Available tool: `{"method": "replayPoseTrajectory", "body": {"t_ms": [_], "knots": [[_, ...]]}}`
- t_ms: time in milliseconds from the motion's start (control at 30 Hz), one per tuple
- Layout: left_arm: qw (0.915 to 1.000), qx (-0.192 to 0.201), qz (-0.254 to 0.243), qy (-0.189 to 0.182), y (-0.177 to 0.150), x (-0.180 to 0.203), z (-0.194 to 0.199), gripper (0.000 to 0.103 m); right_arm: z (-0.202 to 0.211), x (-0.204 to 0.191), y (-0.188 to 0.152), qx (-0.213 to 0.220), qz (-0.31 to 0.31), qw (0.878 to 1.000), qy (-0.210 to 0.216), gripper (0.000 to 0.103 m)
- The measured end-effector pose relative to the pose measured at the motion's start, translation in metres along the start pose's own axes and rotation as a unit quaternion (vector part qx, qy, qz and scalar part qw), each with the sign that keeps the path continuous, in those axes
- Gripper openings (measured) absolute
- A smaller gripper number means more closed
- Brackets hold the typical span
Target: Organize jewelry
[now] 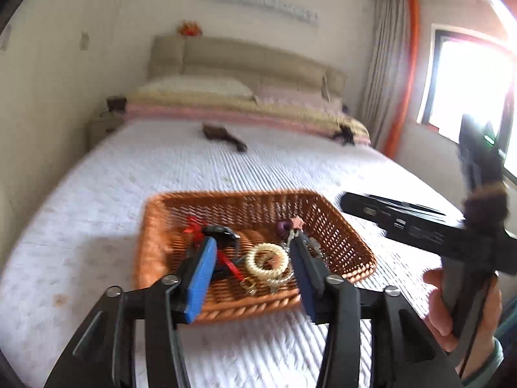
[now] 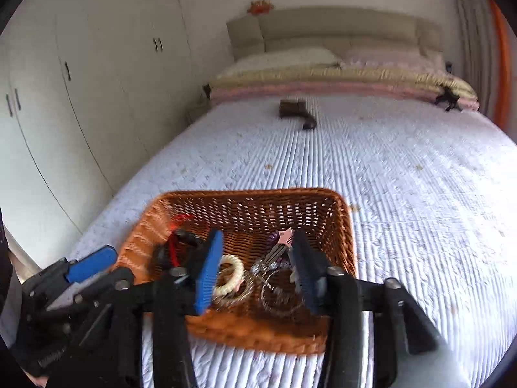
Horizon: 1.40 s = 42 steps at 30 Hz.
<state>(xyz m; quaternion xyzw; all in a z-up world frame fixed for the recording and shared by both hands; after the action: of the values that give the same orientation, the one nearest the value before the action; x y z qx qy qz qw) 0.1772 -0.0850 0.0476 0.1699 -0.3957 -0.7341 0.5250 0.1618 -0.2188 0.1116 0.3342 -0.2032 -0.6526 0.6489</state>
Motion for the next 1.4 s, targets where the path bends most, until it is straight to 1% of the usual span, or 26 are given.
{"method": "replayPoseTrajectory", "body": {"t_ms": [33,67,100,133,167,200,267,367,400,433,500,533,700,767,867,1000,1400], "knots": [[0.9999,0.014,-0.001,0.008,-0.007,0.001,0.015,0.058,0.021,-0.007,-0.015,0.027,0.001,1.000,-0.011,0.062],[0.9995,0.029,-0.001,0.013,-0.017,0.001,0.031,0.064,0.037,-0.014,-0.029,0.046,0.003,0.999,-0.021,0.067],[0.9989,0.044,0.000,0.017,-0.029,0.003,0.048,0.072,0.052,-0.022,-0.047,0.063,0.003,0.997,-0.034,0.071],[0.9985,0.051,0.000,0.020,-0.037,0.004,0.057,0.076,0.062,-0.028,-0.060,0.074,0.001,0.996,-0.043,0.074],[0.9977,0.062,-0.001,0.030,-0.050,0.005,0.068,0.080,0.071,-0.034,-0.076,0.084,-0.001,0.995,-0.053,0.080],[0.9969,0.067,-0.001,0.041,-0.060,0.007,0.074,0.080,0.078,-0.040,-0.094,0.093,-0.003,0.993,-0.068,0.082],[0.9950,0.070,-0.001,0.071,-0.079,0.006,0.079,0.080,0.086,-0.048,-0.116,0.110,0.000,0.989,-0.098,0.082],[0.9920,0.081,-0.003,0.097,-0.101,0.006,0.078,0.080,0.092,-0.063,-0.145,0.145,0.035,0.979,-0.142,0.082],[0.9907,0.087,-0.003,0.105,-0.106,0.006,0.077,0.080,0.092,-0.067,-0.152,0.155,0.041,0.975,-0.154,0.082],[0.9899,0.091,-0.001,0.109,-0.110,0.006,0.075,0.080,0.093,-0.069,-0.157,0.163,0.041,0.974,-0.153,0.082],[0.9903,0.088,0.011,0.107,-0.115,0.001,0.070,0.080,0.089,-0.069,-0.164,0.166,0.038,0.975,-0.143,0.086],[0.9905,0.086,0.018,0.106,-0.117,-0.002,0.069,0.080,0.086,-0.067,-0.165,0.166,0.037,0.974,-0.147,0.087],[0.9896,0.079,0.042,0.113,-0.120,-0.011,0.060,0.080,0.071,-0.058,-0.163,0.150,0.020,0.978,-0.143,0.087],[0.9884,0.081,0.039,0.122,-0.122,-0.010,0.059,0.080,0.067,-0.058,-0.164,0.148,0.020,0.979,-0.142,0.087],[0.9855,0.087,0.020,0.144,-0.124,0.000,0.056,0.080,0.066,-0.061,-0.165,0.148,0.026,0.978,-0.146,0.088],[0.9827,0.093,0.003,0.160,-0.125,0.010,0.056,0.080,0.063,-0.061,-0.165,0.144,0.025,0.978,-0.146,0.089],[0.9831,0.088,0.008,0.160,-0.123,0.006,0.052,0.080,0.056,-0.054,-0.162,0.128,0.011,0.982,-0.138,0.091]]}}
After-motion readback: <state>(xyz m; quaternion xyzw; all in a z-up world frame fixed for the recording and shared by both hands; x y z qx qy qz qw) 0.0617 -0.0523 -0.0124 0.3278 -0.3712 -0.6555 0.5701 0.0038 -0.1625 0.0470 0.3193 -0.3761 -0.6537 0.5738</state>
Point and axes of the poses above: each gripper's, at about its wrist camera, not at the fingertips, and z roughly against the way its jaws point, x to its right, y to its top, the point moved 2 cm from there along -z, roughly the way its jaws point, and after that the axes turned 12 degrees about -x, right-handed, at the moved point
